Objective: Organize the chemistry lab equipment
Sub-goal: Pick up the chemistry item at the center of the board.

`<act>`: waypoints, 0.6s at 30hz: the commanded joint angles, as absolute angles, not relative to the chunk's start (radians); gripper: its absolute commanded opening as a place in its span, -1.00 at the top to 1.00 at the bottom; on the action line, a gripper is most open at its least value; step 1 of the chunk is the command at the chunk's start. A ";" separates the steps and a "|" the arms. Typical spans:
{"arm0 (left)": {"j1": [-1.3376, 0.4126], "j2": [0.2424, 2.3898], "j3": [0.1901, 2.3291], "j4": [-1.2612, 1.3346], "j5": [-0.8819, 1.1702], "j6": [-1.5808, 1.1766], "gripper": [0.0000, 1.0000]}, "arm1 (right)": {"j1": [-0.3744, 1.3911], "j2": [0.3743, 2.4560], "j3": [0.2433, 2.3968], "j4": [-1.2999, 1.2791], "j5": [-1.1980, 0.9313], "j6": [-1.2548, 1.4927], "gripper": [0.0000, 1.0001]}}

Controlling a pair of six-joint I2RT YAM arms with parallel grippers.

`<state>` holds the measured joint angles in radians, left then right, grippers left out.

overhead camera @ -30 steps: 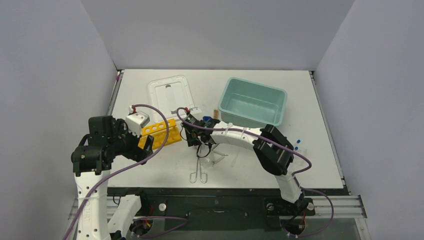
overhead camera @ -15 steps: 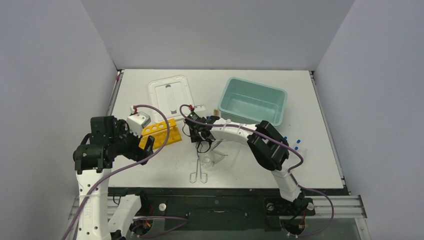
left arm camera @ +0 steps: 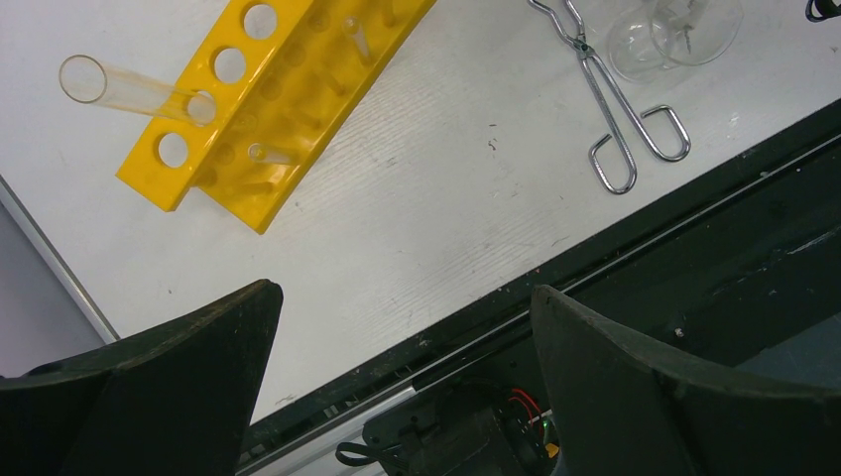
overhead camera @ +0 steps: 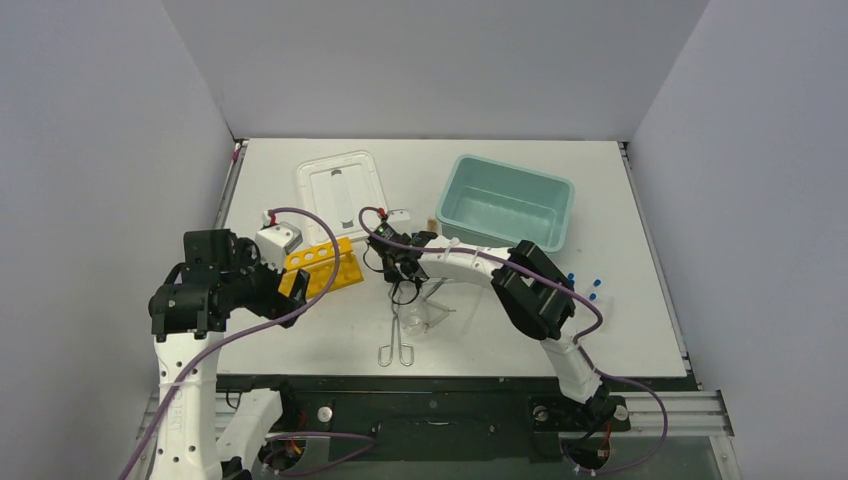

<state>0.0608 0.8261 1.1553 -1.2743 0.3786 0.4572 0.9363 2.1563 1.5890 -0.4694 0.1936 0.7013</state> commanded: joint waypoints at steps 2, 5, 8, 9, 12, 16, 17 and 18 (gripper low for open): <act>0.064 0.821 1.157 -1.230 0.399 0.466 -0.93 | 0.939 2.151 1.618 -0.449 0.203 0.727 1.00; 0.064 0.818 1.161 -1.233 0.397 0.467 -0.93 | 0.938 2.140 1.635 -0.445 0.202 0.743 1.00; 0.064 0.818 1.168 -1.237 0.394 0.469 -0.94 | 0.935 2.119 1.665 -0.441 0.203 0.767 1.00; 0.065 0.818 1.170 -1.238 0.392 0.471 -0.94 | 0.933 2.103 1.671 -0.438 0.204 0.778 1.00; 0.065 0.818 1.178 -1.242 0.392 0.471 -0.93 | 0.928 2.067 1.692 -0.427 0.210 0.791 1.00; 0.064 0.817 1.180 -1.242 0.394 0.472 -0.93 | 0.925 2.011 1.703 -0.420 0.225 0.800 1.00; 0.064 0.817 1.180 -1.243 0.394 0.471 -0.93 | 0.924 1.995 1.707 -0.419 0.229 0.800 1.00; 0.065 0.816 1.181 -1.244 0.396 0.471 -0.93 | 0.923 1.987 1.708 -0.418 0.232 0.801 1.00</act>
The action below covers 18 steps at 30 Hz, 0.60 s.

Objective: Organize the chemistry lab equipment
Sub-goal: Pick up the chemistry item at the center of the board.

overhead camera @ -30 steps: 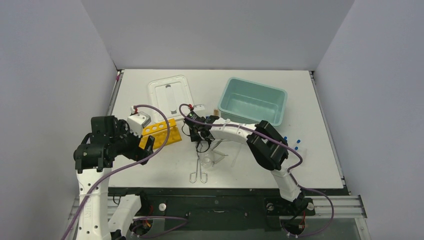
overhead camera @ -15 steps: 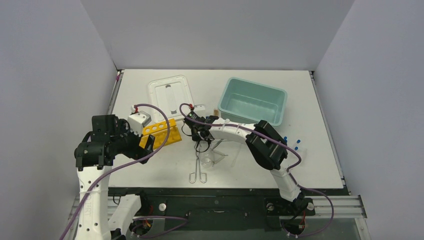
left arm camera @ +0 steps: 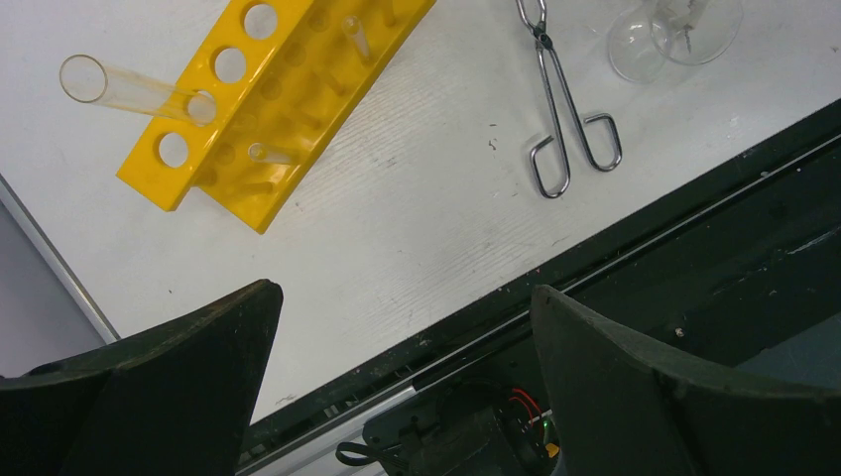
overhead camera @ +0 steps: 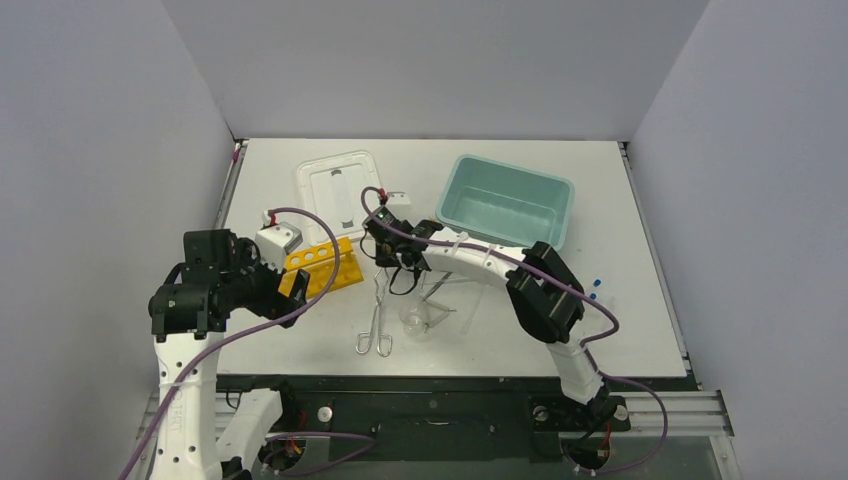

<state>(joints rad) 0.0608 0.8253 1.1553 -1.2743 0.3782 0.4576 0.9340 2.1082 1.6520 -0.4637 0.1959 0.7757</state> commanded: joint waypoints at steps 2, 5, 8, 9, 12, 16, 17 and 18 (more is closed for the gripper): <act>0.065 0.814 1.181 -1.243 0.396 0.471 -0.93 | 0.920 1.955 1.711 -0.416 0.245 0.798 1.00; 0.064 0.812 1.182 -1.245 0.396 0.472 -0.93 | 0.919 1.915 1.711 -0.413 0.275 0.783 1.00; 0.065 0.809 1.181 -1.247 0.396 0.474 -0.93 | 0.915 1.873 1.719 -0.419 0.297 0.761 1.00; 0.065 0.809 1.180 -1.247 0.397 0.473 -0.93 | 0.912 1.866 1.720 -0.424 0.308 0.754 1.00; 0.064 0.807 1.180 -1.247 0.399 0.472 -0.93 | 0.909 1.835 1.722 -0.430 0.326 0.739 1.00; 0.064 0.804 1.180 -1.247 0.402 0.472 -0.93 | 0.899 1.807 1.723 -0.434 0.331 0.728 1.00; 0.064 0.803 1.180 -1.248 0.403 0.472 -0.93 | 0.896 1.798 1.723 -0.435 0.332 0.724 1.00; 0.064 0.802 1.180 -1.248 0.402 0.472 -0.93 | 0.891 1.793 1.725 -0.439 0.335 0.721 1.00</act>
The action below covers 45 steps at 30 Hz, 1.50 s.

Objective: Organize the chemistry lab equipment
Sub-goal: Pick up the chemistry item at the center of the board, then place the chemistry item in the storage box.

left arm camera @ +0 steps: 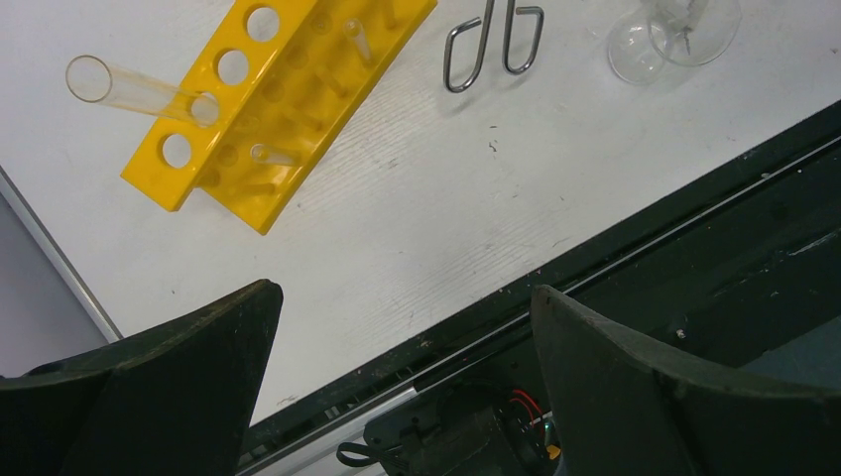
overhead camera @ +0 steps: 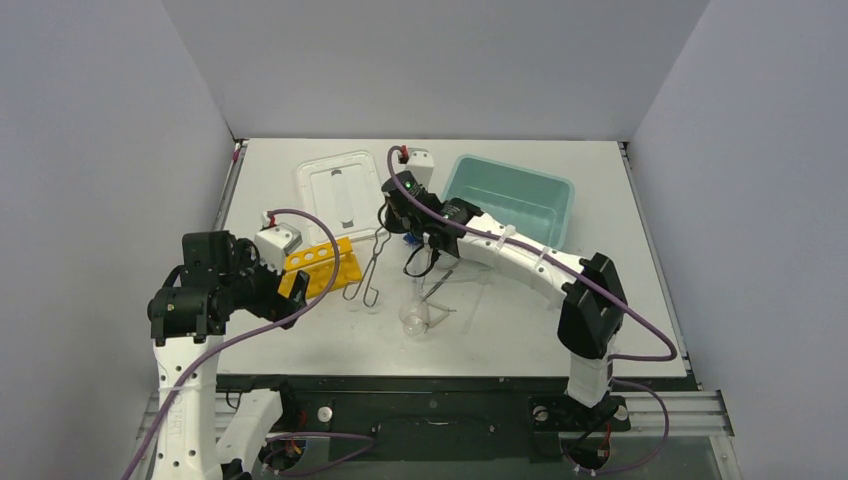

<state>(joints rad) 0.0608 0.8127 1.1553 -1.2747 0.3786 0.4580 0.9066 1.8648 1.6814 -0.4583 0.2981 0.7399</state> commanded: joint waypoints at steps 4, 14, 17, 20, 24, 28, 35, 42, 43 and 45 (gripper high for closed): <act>0.064 0.799 1.183 -1.251 0.401 0.474 -0.93 | 0.866 1.767 1.733 -0.451 0.331 0.716 1.00; 0.065 0.798 1.186 -1.252 0.407 0.469 -0.93 | 0.735 1.685 1.770 -0.502 0.318 0.737 1.00; 0.066 0.795 1.187 -1.253 0.406 0.469 -0.93 | 0.664 1.660 1.775 -0.524 0.313 0.769 1.00; 0.065 0.795 1.191 -1.257 0.405 0.469 -0.93 | 0.577 1.628 1.769 -0.537 0.287 0.807 1.00; 0.064 0.793 1.191 -1.259 0.405 0.474 -0.93 | 0.435 1.573 1.727 -0.537 0.278 0.885 1.00; 0.064 0.792 1.181 -1.256 0.398 0.476 -0.93 | 0.270 1.495 1.606 -0.490 0.254 1.003 1.00; 0.065 0.793 1.187 -1.258 0.401 0.478 -0.94 | 0.158 1.404 1.434 -0.436 0.294 1.130 1.00; 0.064 0.800 1.187 -1.255 0.411 0.475 -0.93 | 0.156 1.366 1.307 -0.418 0.403 1.245 1.00; 0.064 0.801 1.187 -1.255 0.411 0.473 -0.93 | 0.160 1.363 1.292 -0.412 0.427 1.264 1.00; 0.064 0.802 1.187 -1.256 0.411 0.473 -0.93 | 0.171 1.362 1.251 -0.375 0.455 1.340 1.00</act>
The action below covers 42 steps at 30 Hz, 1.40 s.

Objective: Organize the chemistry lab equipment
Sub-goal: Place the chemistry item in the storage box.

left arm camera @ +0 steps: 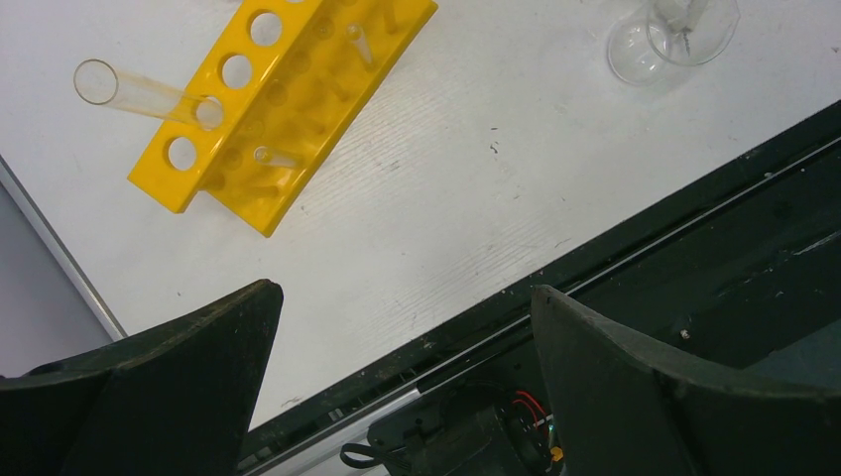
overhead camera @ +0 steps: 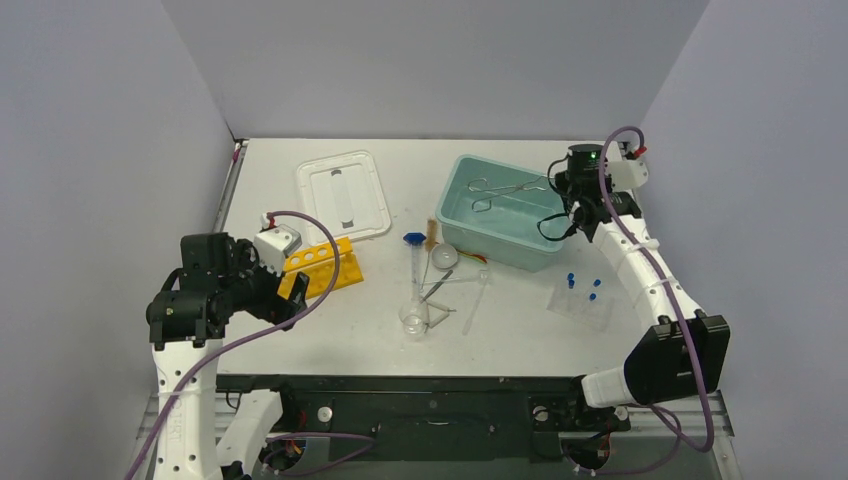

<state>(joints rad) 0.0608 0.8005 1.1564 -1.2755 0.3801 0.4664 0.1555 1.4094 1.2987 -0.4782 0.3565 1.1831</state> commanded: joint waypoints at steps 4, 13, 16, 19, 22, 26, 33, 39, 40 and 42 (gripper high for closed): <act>0.064 0.800 1.189 -1.259 0.410 0.472 -0.94 | 0.222 1.408 1.287 -0.429 0.545 1.408 1.00; 0.064 0.791 1.180 -1.263 0.402 0.482 -0.94 | 0.320 1.561 1.355 -0.507 0.645 1.563 1.00; 0.064 0.788 1.174 -1.266 0.397 0.487 -0.93 | 0.345 1.598 1.384 -0.563 0.688 1.595 1.00; 0.065 0.779 1.164 -1.266 0.386 0.499 -0.94 | 0.354 1.612 1.388 -0.594 0.700 1.610 1.00; 0.065 0.772 1.152 -1.266 0.382 0.508 -0.93 | 0.353 1.627 1.382 -0.613 0.697 1.615 0.82; 0.065 0.768 1.141 -1.266 0.387 0.510 -0.93 | 0.349 1.650 1.376 -0.623 0.677 1.607 0.47; 0.064 0.767 1.152 -1.275 0.386 0.515 -0.93 | 0.339 1.712 1.439 -0.645 0.607 1.531 0.24; 0.065 0.769 1.150 -1.276 0.389 0.515 -0.93 | 0.368 1.711 1.469 -0.580 0.545 1.315 0.24; 0.065 0.770 1.152 -1.276 0.391 0.514 -0.93 | 0.380 1.708 1.465 -0.555 0.532 1.250 0.24; 0.064 0.771 1.155 -1.276 0.394 0.514 -0.93 | 0.388 1.695 1.433 -0.509 0.491 1.164 0.27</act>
